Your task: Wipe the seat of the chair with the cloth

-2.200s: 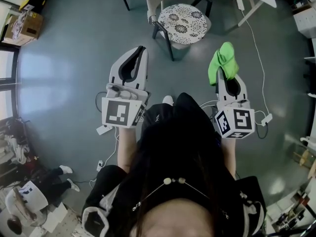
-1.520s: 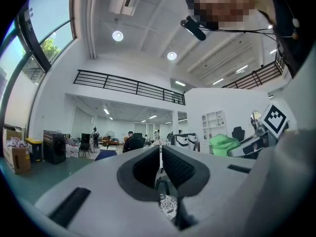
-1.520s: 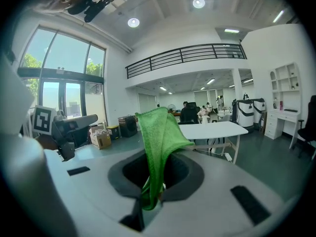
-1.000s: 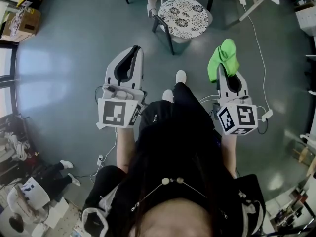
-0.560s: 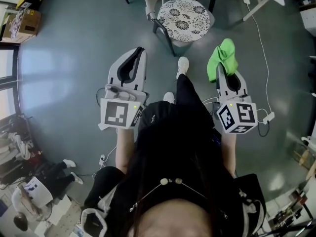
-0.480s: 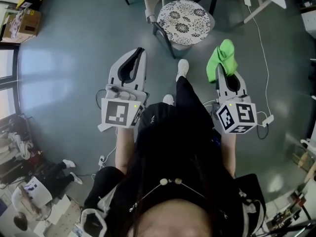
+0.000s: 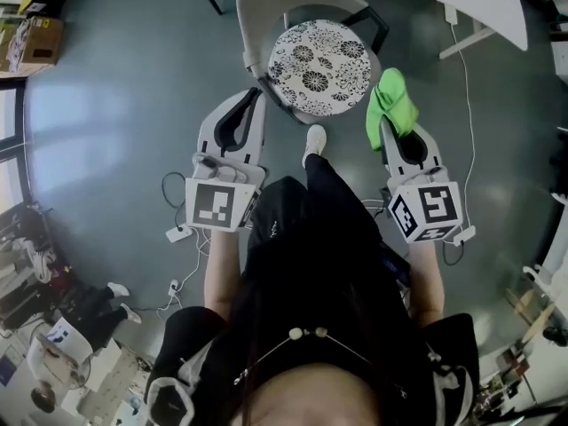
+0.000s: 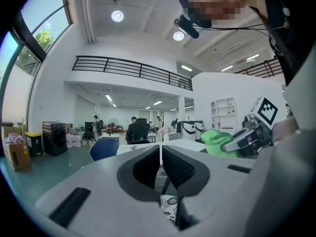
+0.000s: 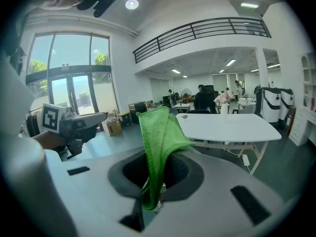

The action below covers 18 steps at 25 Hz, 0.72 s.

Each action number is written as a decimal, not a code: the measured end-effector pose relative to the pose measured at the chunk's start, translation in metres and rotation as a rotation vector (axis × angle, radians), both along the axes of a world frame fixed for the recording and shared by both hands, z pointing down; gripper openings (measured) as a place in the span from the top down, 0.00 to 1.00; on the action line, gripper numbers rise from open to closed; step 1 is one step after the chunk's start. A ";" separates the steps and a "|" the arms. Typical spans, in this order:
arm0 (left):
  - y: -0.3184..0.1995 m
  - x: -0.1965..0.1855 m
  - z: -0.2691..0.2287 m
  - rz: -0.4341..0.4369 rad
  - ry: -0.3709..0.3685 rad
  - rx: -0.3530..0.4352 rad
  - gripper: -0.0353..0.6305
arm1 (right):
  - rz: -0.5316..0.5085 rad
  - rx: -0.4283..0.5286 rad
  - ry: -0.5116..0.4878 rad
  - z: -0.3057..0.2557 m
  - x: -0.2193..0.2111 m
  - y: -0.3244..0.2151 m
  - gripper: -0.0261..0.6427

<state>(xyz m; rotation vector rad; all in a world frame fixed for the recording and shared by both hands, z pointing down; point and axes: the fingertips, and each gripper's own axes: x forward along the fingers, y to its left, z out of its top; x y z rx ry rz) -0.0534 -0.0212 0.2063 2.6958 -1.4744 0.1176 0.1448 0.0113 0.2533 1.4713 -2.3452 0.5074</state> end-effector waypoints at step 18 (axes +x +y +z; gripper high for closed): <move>-0.069 -0.007 0.105 -0.071 -0.145 -0.211 0.92 | -0.161 -0.440 -0.276 0.220 -0.089 -0.228 0.89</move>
